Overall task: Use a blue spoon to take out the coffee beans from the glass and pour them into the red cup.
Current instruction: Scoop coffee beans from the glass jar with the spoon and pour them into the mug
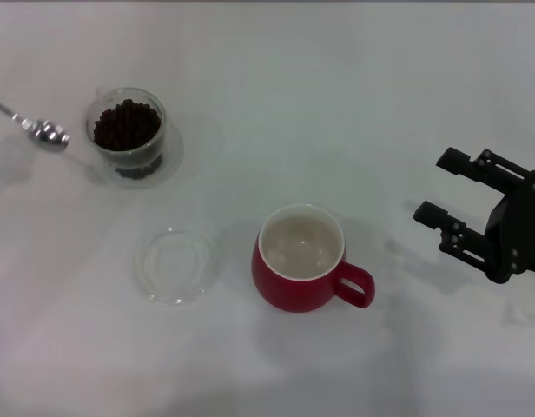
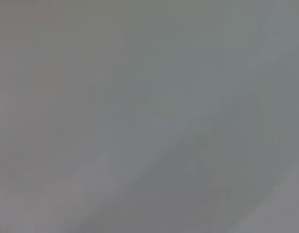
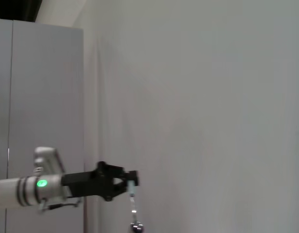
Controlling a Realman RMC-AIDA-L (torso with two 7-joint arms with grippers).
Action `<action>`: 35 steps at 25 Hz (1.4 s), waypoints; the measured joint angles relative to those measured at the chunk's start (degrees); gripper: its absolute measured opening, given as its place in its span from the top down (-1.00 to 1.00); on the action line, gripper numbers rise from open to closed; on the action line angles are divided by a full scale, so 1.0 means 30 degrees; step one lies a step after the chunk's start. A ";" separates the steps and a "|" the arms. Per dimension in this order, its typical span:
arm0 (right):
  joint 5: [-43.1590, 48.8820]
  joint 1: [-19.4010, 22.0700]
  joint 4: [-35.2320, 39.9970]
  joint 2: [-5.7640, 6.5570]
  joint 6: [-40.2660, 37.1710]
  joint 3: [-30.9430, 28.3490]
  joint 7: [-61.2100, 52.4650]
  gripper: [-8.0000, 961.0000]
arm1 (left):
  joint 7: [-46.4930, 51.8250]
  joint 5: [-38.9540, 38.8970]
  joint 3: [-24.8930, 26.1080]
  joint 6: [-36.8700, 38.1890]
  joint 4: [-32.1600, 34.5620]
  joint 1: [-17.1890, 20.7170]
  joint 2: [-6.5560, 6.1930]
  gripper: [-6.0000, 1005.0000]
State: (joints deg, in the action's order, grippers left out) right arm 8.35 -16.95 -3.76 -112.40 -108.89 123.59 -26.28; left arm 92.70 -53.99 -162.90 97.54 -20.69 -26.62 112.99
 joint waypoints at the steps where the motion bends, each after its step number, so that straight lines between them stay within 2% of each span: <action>1: 0.0000 -0.0002 0.0008 -0.0016 -0.0022 -0.0003 0.0001 -0.38 | 0.0067 0.0222 -0.0006 -0.0385 -0.0088 -0.0434 -0.0018 0.75; 7: -0.0409 -0.0016 0.0054 -0.0293 -0.0047 -0.0008 -0.0049 -0.38 | 0.0078 0.2101 -0.0018 -0.3431 -0.0042 -0.2677 -0.0060 0.75; 11: -0.0626 -0.0006 0.0054 -0.0442 -0.0048 -0.0007 -0.0267 -0.38 | -0.0394 0.3282 -0.0017 -0.5278 -0.0019 -0.3797 0.0128 0.75; 16: -0.0907 0.0037 0.0054 -0.0556 -0.0029 -0.0012 -0.0533 -0.38 | -0.1107 0.4275 -0.0020 -0.7442 0.0181 -0.4548 0.0515 0.75; 22: -0.0994 -0.0068 0.0054 -0.0669 0.0106 -0.0037 -0.0729 -0.38 | -0.1444 0.4607 -0.0019 -0.9548 0.1442 -0.4614 0.0693 0.75; 26: -0.1035 -0.0208 0.0054 -0.0675 0.0151 -0.0037 -0.0845 -0.38 | -0.1005 0.4619 -0.0020 -0.9818 0.1988 -0.4471 0.0708 0.75; 35: -0.1174 -0.0338 -0.0010 -0.0602 0.0469 -0.0037 -0.0876 -0.37 | 0.2610 0.4180 0.0107 -0.9762 0.2132 -0.3619 0.0743 0.75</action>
State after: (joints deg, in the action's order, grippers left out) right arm 4.83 -17.97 -3.79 -114.21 -107.49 123.48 -28.91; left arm 100.53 -41.45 -162.57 68.26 -14.29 -37.48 115.22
